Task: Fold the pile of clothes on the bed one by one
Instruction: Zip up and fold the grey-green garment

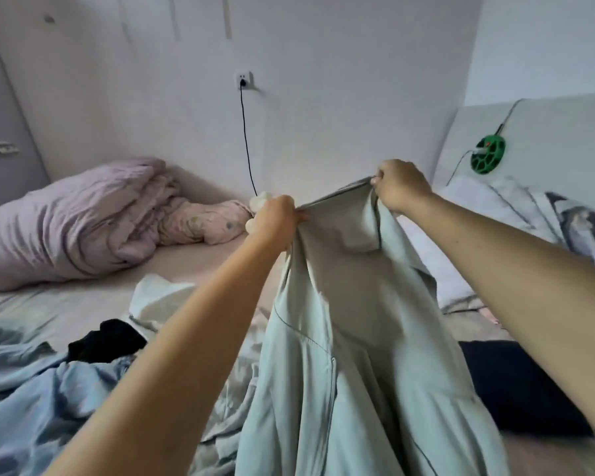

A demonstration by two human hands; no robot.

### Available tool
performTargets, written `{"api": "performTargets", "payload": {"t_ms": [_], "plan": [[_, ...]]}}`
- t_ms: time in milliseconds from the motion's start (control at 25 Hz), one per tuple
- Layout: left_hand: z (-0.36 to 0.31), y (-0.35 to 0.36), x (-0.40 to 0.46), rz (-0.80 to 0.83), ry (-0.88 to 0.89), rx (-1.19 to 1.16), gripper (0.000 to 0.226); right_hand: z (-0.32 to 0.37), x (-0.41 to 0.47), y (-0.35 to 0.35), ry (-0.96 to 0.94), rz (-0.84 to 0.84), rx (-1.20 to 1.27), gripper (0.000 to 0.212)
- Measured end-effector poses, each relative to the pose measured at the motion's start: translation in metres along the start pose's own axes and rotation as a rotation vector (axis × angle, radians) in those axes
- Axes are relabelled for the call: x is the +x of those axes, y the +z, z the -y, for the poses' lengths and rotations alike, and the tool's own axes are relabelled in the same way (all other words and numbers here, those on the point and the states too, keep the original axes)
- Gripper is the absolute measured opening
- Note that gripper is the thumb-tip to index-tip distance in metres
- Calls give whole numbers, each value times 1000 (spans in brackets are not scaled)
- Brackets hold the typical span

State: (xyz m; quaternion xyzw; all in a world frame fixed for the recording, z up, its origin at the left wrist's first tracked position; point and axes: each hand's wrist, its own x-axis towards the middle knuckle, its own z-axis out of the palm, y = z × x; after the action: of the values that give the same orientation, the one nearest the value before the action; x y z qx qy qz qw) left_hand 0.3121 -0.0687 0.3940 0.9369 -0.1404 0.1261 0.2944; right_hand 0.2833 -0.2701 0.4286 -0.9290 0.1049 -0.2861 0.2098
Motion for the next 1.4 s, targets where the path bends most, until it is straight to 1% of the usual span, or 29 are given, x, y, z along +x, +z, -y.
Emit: {"api": "performTargets", "payload": {"t_ms": [80, 160, 200, 240, 280, 320, 360, 480, 560, 640, 720, 760, 800, 840, 880, 960, 1040, 1080, 1120, 1200, 1240, 1280, 1320, 1360, 1400], "plan": [[34, 53, 25, 24, -131, -167, 8, -18, 15, 73, 144, 72, 217, 19], [59, 100, 36, -29, -173, -251, 9, -35, 24, 138, 186, 89, 345, 14], [71, 124, 35, -22, -185, -268, 10, -45, 22, 167, 176, 141, 359, 18], [82, 145, 28, 35, -196, -248, 9, -55, 13, 192, 154, 232, 350, 33], [95, 166, 19, 114, -184, -192, 22, -66, 0, 214, 145, 350, 346, 49], [111, 190, 5, 212, -163, -112, 39, -81, -18, 237, 165, 469, 335, 59], [128, 212, -10, 278, -109, -48, 49, -97, -38, 256, 175, 550, 318, 63], [165, 250, -72, 405, 20, 123, 60, -143, -113, 284, 184, 699, 218, 57], [178, 253, -125, 476, 81, 225, 62, -166, -171, 277, 159, 733, 123, 53], [188, 243, -196, 470, 152, 247, 63, -181, -238, 257, 161, 752, 97, 50], [194, 226, -278, 480, 178, 240, 66, -186, -312, 223, 121, 697, 40, 41], [199, 219, -316, 459, 183, 242, 64, -186, -347, 204, 98, 651, -21, 36], [204, 212, -350, 402, 180, 226, 61, -184, -380, 186, 93, 598, -60, 35], [206, 205, -375, 348, 149, 191, 57, -178, -406, 167, 129, 541, -64, 36], [203, 196, -395, 302, 75, 140, 51, -172, -428, 153, 189, 501, -38, 36], [190, 183, -421, 253, -118, 14, 47, -160, -455, 136, 322, 480, -30, 33], [167, 175, -440, 265, -329, -103, 51, -146, -471, 126, 462, 560, -33, 30], [157, 172, -446, 278, -395, -122, 50, -141, -474, 120, 515, 605, -28, 25], [150, 169, -448, 285, -416, -122, 47, -138, -474, 114, 535, 632, -30, 17], [138, 157, -444, 230, -407, -130, 40, -138, -464, 94, 498, 579, -60, 16], [133, 148, -438, 170, -411, -126, 40, -139, -457, 85, 485, 500, -19, 15], [126, 139, -431, 108, -396, -110, 41, -135, -450, 79, 478, 417, 68, 12], [118, 134, -429, 75, -340, -109, 41, -126, -448, 73, 470, 364, 200, 9], [107, 130, -428, 96, -256, -135, 40, -113, -448, 69, 426, 361, 314, 5], [94, 128, -430, 171, -143, -202, 38, -100, -452, 69, 341, 420, 388, 5]]}}
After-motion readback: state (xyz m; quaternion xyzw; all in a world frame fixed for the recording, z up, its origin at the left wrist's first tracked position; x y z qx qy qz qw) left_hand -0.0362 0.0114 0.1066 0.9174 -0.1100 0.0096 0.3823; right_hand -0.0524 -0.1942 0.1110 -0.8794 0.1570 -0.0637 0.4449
